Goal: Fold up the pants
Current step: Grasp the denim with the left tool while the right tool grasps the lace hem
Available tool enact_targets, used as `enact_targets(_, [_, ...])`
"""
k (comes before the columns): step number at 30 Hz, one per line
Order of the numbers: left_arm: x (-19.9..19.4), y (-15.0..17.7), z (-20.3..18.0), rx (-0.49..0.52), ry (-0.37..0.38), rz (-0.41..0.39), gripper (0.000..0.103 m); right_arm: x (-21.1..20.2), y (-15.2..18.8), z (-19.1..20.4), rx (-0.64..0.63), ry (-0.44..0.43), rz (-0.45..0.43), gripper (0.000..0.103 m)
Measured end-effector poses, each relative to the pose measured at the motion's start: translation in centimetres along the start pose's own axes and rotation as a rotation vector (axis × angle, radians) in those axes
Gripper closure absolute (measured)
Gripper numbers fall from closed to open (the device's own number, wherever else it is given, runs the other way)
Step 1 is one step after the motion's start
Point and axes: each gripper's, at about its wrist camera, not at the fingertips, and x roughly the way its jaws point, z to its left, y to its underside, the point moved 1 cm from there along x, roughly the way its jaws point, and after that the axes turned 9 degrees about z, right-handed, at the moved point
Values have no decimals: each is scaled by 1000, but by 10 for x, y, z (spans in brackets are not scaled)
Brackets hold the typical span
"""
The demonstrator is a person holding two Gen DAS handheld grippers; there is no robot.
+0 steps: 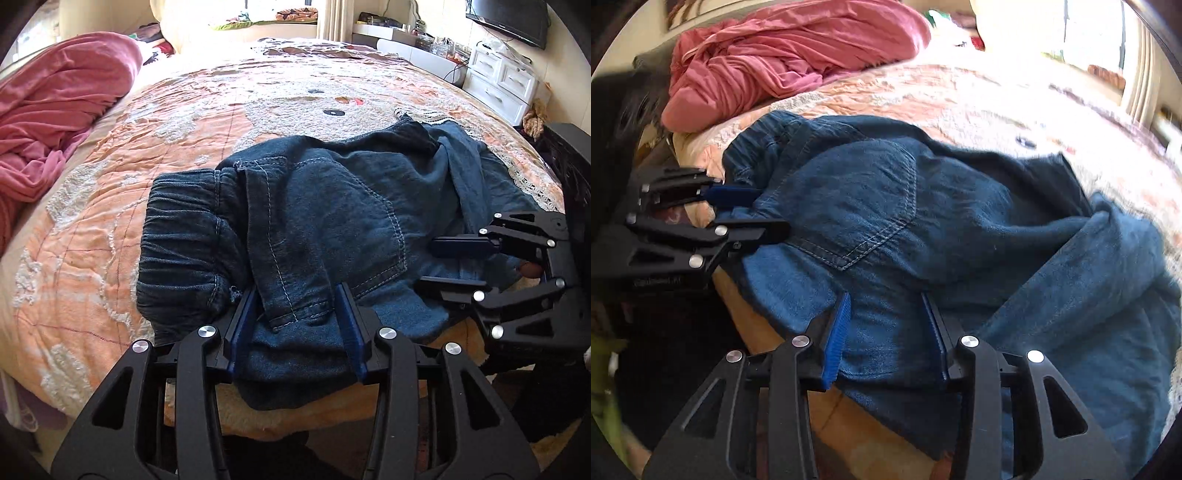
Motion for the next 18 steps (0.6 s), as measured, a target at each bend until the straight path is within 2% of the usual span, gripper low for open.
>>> enact_targets(2, [0, -1, -1, -3, 0, -6, 67, -6, 1, 0, -12, -10, -8, 65])
enact_targets(5, [-8, -1, -2, -12, -3, -29, 67, -23, 5, -17, 60, -103, -27, 63])
enact_targets(6, [-16, -1, -3, -22, 11, -52, 63, -31, 7, -22, 80, -112, -42, 58])
enact_targets(8, [-28, 0, -7, -30, 62, -79, 56, -47, 6, -34, 107, -86, -88, 52])
enact_targets(11, [-37, -3, -15, -21, 56, -94, 55, -64, 9, -58, 172, -60, -128, 49])
enact_targets(15, [-48, -13, -27, -22, 114, -122, 45, -77, 15, -85, 247, 8, -150, 46])
enact_targets(18, [-50, -24, -43, -5, 131, -123, 43, -90, 17, -106, 302, 33, -173, 42])
